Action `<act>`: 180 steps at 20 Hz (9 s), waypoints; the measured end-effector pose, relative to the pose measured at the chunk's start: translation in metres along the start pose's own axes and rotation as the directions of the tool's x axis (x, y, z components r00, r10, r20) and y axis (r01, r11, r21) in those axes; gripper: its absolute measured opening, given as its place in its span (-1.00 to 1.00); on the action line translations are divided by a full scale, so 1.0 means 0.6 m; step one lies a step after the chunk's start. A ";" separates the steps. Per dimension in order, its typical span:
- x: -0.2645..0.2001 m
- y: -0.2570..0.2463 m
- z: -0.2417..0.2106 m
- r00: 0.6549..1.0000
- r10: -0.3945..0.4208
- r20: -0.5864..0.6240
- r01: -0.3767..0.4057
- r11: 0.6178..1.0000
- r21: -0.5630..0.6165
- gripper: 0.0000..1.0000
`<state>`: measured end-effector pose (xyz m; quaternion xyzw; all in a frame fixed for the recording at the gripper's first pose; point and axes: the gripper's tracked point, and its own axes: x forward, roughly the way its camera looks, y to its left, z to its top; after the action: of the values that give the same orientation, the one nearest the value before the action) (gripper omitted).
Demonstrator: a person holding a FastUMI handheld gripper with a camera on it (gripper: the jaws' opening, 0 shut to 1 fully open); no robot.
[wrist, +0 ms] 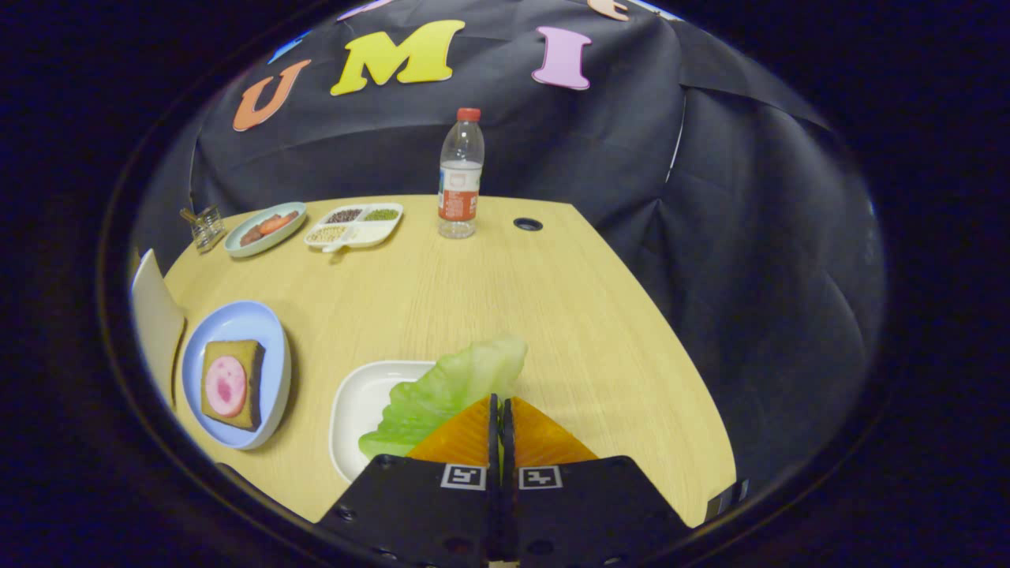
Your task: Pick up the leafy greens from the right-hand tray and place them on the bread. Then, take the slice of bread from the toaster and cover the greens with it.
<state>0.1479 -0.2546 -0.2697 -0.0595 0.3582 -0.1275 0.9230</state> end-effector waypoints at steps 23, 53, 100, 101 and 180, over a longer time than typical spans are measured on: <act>-0.247 0.356 0.100 0.927 0.316 0.201 -0.279 0.941 -0.189 -0.99; -0.163 0.410 0.051 0.936 0.311 0.163 -0.278 0.940 -0.199 0.97; -0.357 0.813 0.152 0.906 0.403 0.131 -0.372 0.904 -0.210 -0.77; -0.371 0.811 0.167 0.900 0.407 0.155 -0.372 0.903 -0.213 -0.77; -0.459 0.286 0.062 0.801 0.121 0.587 -0.115 0.992 -0.048 0.91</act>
<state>0.0103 -0.0127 -0.0988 -0.0782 0.0585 -0.0434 0.9943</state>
